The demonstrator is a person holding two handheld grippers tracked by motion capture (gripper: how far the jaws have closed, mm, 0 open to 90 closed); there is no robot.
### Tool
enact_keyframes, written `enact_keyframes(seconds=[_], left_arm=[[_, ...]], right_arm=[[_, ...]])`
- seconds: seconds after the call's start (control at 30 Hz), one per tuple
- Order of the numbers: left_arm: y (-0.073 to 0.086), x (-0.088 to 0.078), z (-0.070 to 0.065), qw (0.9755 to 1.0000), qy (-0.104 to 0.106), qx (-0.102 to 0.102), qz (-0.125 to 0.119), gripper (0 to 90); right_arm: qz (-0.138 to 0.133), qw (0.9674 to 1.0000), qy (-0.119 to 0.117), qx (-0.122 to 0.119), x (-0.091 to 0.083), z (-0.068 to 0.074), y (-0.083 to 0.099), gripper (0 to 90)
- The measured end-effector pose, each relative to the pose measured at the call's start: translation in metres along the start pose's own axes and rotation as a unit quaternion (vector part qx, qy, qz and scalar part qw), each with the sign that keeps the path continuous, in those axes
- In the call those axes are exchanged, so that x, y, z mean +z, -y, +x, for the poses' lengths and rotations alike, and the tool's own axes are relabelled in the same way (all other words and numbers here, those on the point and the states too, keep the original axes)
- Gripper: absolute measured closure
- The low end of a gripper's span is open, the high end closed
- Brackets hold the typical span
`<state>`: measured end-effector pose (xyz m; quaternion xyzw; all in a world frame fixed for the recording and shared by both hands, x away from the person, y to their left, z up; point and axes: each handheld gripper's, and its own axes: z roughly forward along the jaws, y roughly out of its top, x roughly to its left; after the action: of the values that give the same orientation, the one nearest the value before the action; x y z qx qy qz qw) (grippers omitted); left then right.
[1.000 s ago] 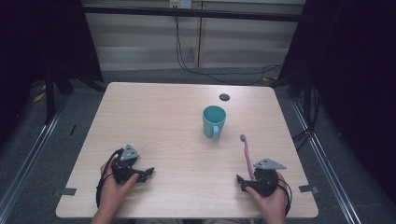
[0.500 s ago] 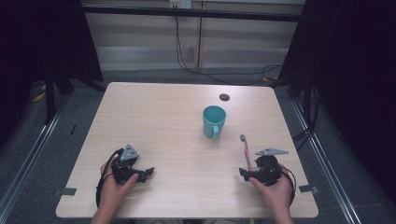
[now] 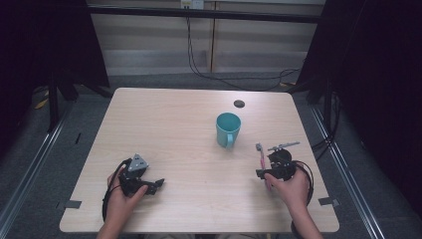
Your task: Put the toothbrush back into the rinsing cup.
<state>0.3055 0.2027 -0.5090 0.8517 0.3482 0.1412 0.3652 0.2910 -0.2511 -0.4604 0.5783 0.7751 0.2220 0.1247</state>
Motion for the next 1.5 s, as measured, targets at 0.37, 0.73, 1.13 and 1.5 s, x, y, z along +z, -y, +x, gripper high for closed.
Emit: enact_keyframes(seconds=[0.37,0.73,1.13,1.5], left_arm=[[0.000,0.000,0.000,1.0000,0.000,0.000,0.000,14.4],[0.000,0.000,0.000,1.0000,0.000,0.000,0.000,14.4],[0.000,0.000,0.000,1.0000,0.000,0.000,0.000,14.4],[0.000,0.000,0.000,1.0000,0.000,0.000,0.000,14.4]], right_arm=[[0.038,0.9988,0.016,0.025,0.009,-0.014,-0.023,42.7],[0.083,0.9956,0.017,0.039,0.019,-0.013,-0.043,48.4],[0.112,0.9924,0.020,0.046,0.030,-0.012,-0.055,53.2],[0.144,0.9875,0.028,0.058,0.039,-0.011,-0.063,65.2]])
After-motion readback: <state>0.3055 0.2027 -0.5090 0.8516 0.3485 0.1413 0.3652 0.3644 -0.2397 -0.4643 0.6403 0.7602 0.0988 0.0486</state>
